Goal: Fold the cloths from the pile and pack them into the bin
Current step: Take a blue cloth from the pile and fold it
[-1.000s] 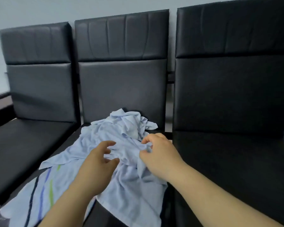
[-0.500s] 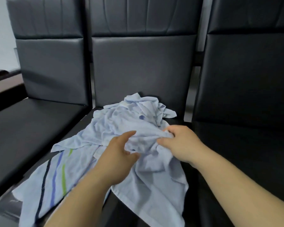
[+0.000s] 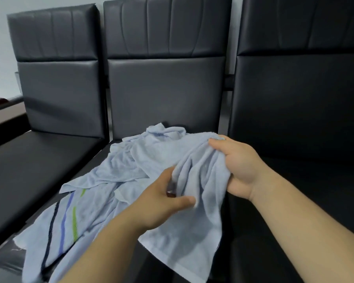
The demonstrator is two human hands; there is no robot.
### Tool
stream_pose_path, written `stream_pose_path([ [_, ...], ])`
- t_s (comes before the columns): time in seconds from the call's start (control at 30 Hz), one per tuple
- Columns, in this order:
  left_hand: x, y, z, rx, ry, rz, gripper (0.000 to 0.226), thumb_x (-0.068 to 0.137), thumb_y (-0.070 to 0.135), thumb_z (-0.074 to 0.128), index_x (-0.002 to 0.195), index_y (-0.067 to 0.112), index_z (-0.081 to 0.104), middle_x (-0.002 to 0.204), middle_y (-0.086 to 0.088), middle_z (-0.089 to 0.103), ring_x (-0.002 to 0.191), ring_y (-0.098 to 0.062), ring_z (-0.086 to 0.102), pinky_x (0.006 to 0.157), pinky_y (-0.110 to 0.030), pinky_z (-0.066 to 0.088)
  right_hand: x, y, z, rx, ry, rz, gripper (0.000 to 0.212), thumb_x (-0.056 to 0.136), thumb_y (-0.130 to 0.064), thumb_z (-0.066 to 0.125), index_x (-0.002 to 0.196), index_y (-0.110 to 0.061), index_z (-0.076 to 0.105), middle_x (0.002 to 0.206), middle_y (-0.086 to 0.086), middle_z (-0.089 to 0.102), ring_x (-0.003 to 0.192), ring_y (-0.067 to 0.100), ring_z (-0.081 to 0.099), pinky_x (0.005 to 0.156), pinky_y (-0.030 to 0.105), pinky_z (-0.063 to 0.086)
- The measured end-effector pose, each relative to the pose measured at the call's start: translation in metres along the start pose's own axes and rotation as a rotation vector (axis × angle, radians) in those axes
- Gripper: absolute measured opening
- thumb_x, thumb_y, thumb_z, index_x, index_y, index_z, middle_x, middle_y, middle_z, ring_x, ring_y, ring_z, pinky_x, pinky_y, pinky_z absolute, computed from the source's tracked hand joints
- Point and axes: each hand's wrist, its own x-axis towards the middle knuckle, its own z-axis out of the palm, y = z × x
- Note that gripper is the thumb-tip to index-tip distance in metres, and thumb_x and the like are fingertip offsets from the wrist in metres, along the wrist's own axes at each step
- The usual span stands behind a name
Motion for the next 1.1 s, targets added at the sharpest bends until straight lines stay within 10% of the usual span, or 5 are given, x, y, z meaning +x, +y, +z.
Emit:
stream_pose_path([
  [0.2,0.006,0.006,0.013,0.262,-0.017,0.042,0.029,0.095,0.025,0.065,0.07,0.014,0.056,0.072,0.0,0.056,0.068,-0.012,0.053,0.068,-0.04,0.042,-0.01,-0.009,-0.017,-0.058,-0.075,0.121,0.024,0.099,-0.013,0.052,0.109,0.003,0.068,0.111,0.023,0.071,0.104,0.038,0.071,0.089,0.043,0.06],
  [0.33,-0.005,0.015,0.0,-0.093,0.031,-0.052,0.026,0.086,0.044,0.063,0.103,0.026,0.072,0.113,0.005,0.072,0.114,-0.016,0.065,0.104,-0.04,0.048,-0.019,-0.01,-0.04,-0.541,-0.139,0.133,0.044,0.082,-0.013,0.077,0.123,-0.022,0.064,0.126,0.009,0.066,0.115,0.029,0.069,0.097,0.041,0.059],
  [0.53,-0.002,0.031,0.032,-0.166,0.232,0.056,0.012,0.094,0.024,0.064,0.1,0.014,0.059,0.087,0.003,0.07,0.083,-0.013,0.066,0.077,-0.035,0.053,-0.036,-0.002,-0.041,-1.272,-0.26,0.137,0.046,0.066,-0.042,0.088,0.096,-0.014,0.067,0.092,0.004,0.073,0.088,0.02,0.072,0.083,0.038,0.06],
  [0.87,0.026,0.058,0.119,-0.281,-0.072,-0.006,0.031,0.093,0.034,0.068,0.117,0.015,0.068,0.123,-0.014,0.07,0.118,-0.032,0.066,0.104,-0.053,0.048,-0.094,-0.052,-0.118,-0.092,0.003,0.169,0.035,0.094,-0.015,0.059,0.123,-0.002,0.074,0.127,0.027,0.069,0.118,0.035,0.068,0.104,0.048,0.054],
  [1.1,0.04,0.072,0.197,-0.273,-0.105,-0.133,0.033,0.08,0.028,0.071,0.111,0.02,0.065,0.107,-0.002,0.074,0.104,-0.03,0.068,0.091,-0.046,0.053,-0.123,-0.059,-0.204,-0.085,0.433,0.194,0.019,0.097,-0.019,0.066,0.095,-0.002,0.073,0.096,0.014,0.075,0.084,0.021,0.07,0.079,0.033,0.056],
])
